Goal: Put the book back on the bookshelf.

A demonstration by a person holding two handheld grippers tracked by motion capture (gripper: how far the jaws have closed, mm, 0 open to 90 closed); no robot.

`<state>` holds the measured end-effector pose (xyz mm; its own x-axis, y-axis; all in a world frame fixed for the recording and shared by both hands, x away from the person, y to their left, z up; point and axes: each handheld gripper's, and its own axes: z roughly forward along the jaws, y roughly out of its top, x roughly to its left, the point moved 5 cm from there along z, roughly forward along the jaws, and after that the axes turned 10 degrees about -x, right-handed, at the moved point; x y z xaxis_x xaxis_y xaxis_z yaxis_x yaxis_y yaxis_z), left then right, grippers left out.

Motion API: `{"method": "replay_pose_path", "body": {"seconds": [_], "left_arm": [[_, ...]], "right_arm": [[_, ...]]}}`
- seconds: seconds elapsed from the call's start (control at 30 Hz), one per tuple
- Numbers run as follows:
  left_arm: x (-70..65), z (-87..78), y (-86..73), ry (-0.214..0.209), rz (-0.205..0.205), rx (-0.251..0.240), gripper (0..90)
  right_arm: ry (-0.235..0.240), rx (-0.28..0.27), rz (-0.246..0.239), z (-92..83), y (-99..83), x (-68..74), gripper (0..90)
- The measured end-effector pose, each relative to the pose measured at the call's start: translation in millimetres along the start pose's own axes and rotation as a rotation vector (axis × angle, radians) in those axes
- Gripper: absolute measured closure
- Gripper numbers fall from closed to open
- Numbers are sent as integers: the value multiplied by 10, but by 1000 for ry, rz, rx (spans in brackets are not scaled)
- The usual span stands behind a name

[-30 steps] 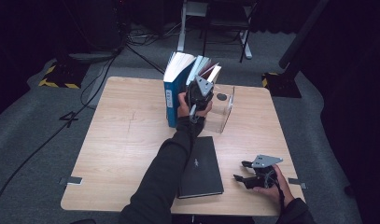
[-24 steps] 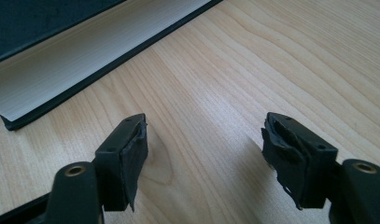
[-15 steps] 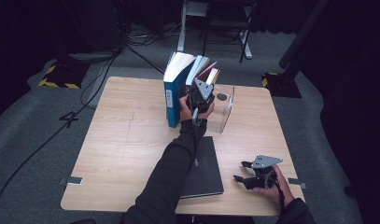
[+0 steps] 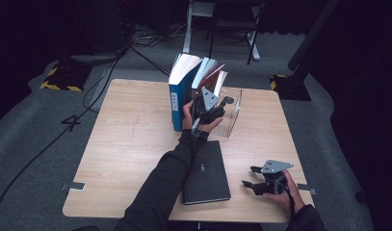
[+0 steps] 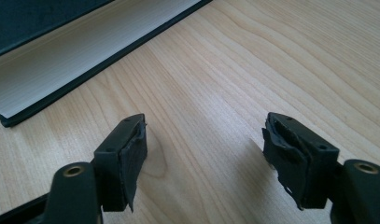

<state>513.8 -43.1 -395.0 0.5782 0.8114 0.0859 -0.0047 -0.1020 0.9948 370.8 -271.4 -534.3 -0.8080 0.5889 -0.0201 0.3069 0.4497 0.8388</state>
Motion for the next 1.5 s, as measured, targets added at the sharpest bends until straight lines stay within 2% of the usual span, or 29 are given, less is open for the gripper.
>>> {"method": "replay_pose_path", "body": {"seconds": [0.03, 0.13, 0.2, 0.23, 0.3, 0.4, 0.47, 0.53, 0.57, 0.63, 0.77, 1.07, 1.17, 1.23, 1.37, 1.5], "left_arm": [[15, -44, -29, 4, 7, 2, 404], [87, -158, -147, -13, -14, 19, 389], [119, -198, -244, -46, -14, 49, 397], [119, -198, -244, -46, -14, 49, 405], [103, -226, -368, -69, 33, 88, 409], [78, -224, -510, -88, 78, 151, 444], [62, -206, -617, -94, 87, 190, 479], [59, -193, -658, -86, 89, 205, 585], [61, -178, -689, -76, 100, 222, 585], [56, -167, -708, -79, 93, 223, 630], [36, -136, -698, -78, 104, 229, 637], [104, -19, -710, -37, 47, 220, 673], [94, 18, -711, -30, 53, 222, 679], [76, 35, -708, -21, 40, 221, 678], [80, 20, -704, -27, 36, 223, 667], [135, -57, -669, -56, 42, 215, 652]], "right_arm": [[1, 1, 0, 0, 0, 1, 308], [3, 3, -1, 8, -4, 7, 307], [3, 5, -5, 8, -1, 10, 306], [3, 5, -5, 8, -1, 10, 306], [6, 4, 0, 10, -3, 13, 305], [2, 4, -4, 11, 0, 11, 307], [4, 3, -2, 15, 0, 12, 305], [5, 2, 0, 18, 0, 12, 306], [4, 2, -1, 18, 0, 13, 307], [4, 2, -1, 16, 0, 14, 307], [5, 2, 0, 19, 1, 12, 305], [6, 1, -3, 28, 7, 18, 306], [5, 3, -1, 28, 6, 17, 304], [6, 1, 1, 31, 6, 16, 304], [8, 2, -3, 28, 7, 23, 306], [7, 1, -1, 26, 5, 18, 305]]}}
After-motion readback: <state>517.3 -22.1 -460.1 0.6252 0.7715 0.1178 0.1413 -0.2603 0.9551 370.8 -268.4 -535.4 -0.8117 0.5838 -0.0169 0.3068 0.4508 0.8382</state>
